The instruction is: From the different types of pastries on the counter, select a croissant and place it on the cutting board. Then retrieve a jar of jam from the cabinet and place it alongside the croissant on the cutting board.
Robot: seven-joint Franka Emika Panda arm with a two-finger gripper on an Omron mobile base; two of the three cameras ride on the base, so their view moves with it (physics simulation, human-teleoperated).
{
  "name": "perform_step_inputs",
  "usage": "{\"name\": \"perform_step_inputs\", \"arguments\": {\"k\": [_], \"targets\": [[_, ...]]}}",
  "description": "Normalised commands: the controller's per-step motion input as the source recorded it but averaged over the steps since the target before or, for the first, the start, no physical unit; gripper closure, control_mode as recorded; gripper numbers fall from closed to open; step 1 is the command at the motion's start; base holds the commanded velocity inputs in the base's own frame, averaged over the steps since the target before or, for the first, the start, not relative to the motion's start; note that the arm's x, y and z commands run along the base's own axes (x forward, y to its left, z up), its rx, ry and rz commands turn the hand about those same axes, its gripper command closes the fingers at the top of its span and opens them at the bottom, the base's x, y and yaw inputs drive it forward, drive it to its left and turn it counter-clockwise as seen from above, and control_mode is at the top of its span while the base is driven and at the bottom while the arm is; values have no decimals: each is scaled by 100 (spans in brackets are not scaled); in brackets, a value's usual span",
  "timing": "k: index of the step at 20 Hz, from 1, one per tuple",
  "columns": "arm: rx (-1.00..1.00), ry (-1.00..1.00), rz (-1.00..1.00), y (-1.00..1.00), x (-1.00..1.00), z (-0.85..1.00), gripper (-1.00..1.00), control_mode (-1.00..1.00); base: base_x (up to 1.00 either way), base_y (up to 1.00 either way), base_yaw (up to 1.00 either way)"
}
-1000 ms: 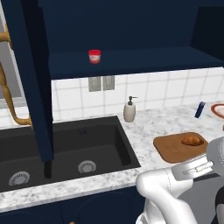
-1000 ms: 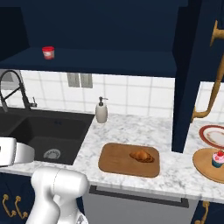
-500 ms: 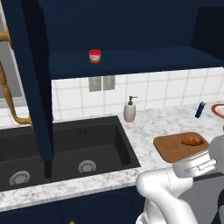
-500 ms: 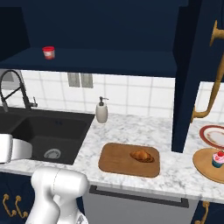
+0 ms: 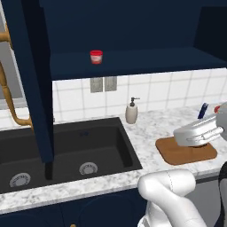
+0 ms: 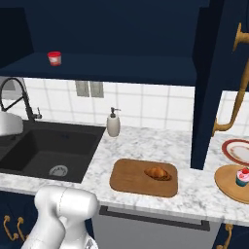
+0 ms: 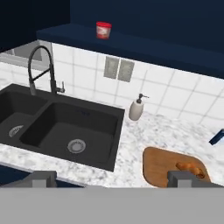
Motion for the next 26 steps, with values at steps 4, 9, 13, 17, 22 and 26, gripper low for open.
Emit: {"name": "perform_step_inputs", "arguments": {"k": [4,9,13,17,22,26], "targets": [[0,-18,13,27,51,43,-100,-100,0,0,0],[0,-17,16,22,28,21,-100,-100,0,0,0],[1,-4,3,1,2,2,-100,-100,0,0,0],[3,-11,10,-1,36,1,-100,-100,0,0,0],[1,-9,14,0,53,0,-100,-100,0,0,0],[1,-5,1,0,5,0,-100,-100,0,0,0]]}}
